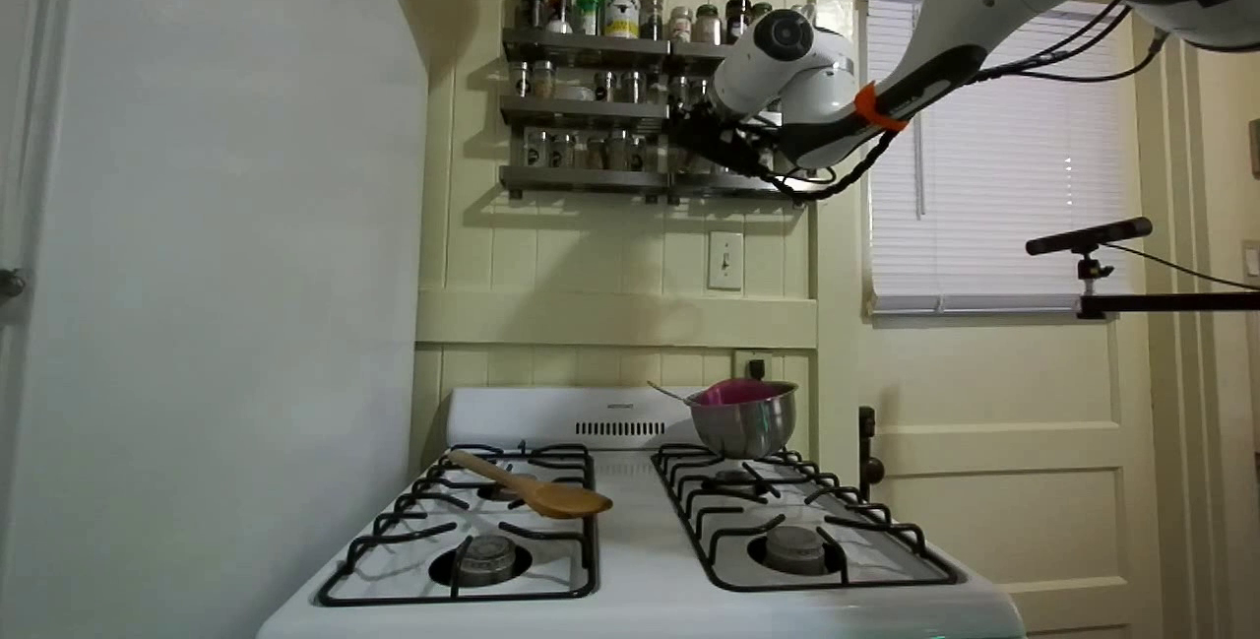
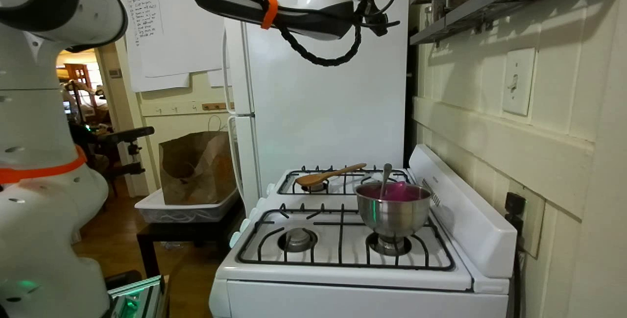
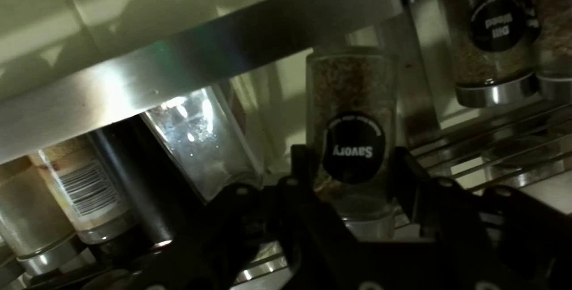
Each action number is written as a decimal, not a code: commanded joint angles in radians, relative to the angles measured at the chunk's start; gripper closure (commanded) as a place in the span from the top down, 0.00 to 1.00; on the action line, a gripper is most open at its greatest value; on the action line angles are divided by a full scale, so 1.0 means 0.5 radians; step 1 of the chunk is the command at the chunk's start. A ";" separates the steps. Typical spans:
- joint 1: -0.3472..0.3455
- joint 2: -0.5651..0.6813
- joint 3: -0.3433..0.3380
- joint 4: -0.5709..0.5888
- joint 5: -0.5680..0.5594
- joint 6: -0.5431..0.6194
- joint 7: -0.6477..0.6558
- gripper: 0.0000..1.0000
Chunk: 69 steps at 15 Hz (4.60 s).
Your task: Remove the wooden spoon from the silver bowl and place it on the stove top and place the spice on the spice rack
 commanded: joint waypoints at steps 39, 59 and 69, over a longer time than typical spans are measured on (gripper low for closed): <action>0.004 -0.005 0.012 -0.031 0.009 -0.111 -0.563 1.00; 0.107 -0.515 0.016 -0.514 1.551 -0.522 -2.090 0.42; 0.092 -0.385 0.044 -0.407 1.561 -0.417 -1.780 0.00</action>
